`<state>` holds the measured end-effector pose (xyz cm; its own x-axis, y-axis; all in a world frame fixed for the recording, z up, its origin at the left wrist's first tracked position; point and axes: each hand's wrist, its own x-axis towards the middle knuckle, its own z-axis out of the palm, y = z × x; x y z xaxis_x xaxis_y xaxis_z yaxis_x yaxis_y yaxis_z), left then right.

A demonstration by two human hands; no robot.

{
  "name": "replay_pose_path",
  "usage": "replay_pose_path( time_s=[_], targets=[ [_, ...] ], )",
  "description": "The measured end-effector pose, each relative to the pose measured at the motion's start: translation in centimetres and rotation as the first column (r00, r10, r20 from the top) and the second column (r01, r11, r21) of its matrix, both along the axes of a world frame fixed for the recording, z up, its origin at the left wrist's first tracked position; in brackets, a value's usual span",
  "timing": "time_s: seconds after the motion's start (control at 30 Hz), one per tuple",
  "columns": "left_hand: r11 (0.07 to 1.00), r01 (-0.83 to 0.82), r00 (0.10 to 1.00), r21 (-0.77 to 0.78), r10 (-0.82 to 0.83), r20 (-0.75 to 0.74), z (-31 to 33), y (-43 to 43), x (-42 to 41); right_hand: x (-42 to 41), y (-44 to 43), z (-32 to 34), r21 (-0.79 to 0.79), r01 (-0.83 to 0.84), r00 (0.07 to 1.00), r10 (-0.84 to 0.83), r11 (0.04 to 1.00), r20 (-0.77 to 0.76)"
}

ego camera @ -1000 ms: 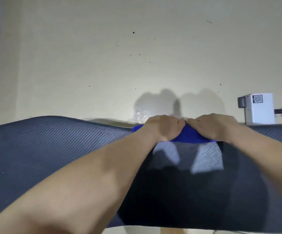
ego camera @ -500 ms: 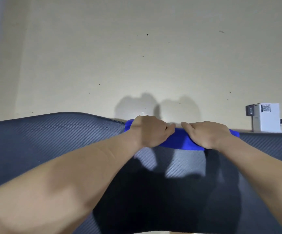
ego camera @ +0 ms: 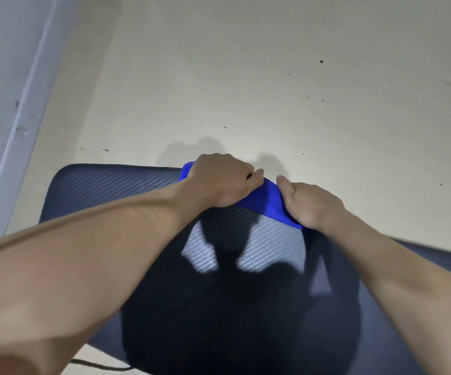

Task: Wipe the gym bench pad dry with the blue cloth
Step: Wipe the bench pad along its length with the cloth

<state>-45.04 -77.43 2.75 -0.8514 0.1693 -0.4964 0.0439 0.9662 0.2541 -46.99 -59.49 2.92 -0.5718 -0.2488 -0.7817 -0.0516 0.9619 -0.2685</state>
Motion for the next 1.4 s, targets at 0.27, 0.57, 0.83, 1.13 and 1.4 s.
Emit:
replay_pose_path(
  time_s=[0.27,0.57,0.83,1.13,1.4],
  targets=[
    [0.986,-0.165,0.984,-0.022,0.163,-0.076,-0.3,-14.4,4.2,0.2,-15.6,-0.2,-0.013,-0.202,0.971,0.199,0.979,-0.131],
    [0.907,-0.419,0.902,0.047,0.422,-0.091,-0.9,-24.4,8.1,3.6,-28.2,-0.4,-0.054,-0.319,0.926,0.299,0.946,-0.231],
    [0.533,-0.797,0.59,0.284,0.788,0.176,-1.6,-27.1,13.4,6.9,-35.2,-0.5,-0.122,-0.449,0.827,0.36,0.885,-0.432],
    [0.411,-0.878,0.465,0.247,0.853,0.237,-0.7,-26.1,13.8,6.6,-33.7,-1.1,-0.249,-0.461,0.846,0.337,0.852,-0.412],
    [0.817,-0.576,0.817,-0.019,0.576,-0.013,0.9,-18.5,6.2,2.9,-22.0,-0.9,-0.161,-0.42,0.856,0.331,0.893,-0.398]
  ],
)
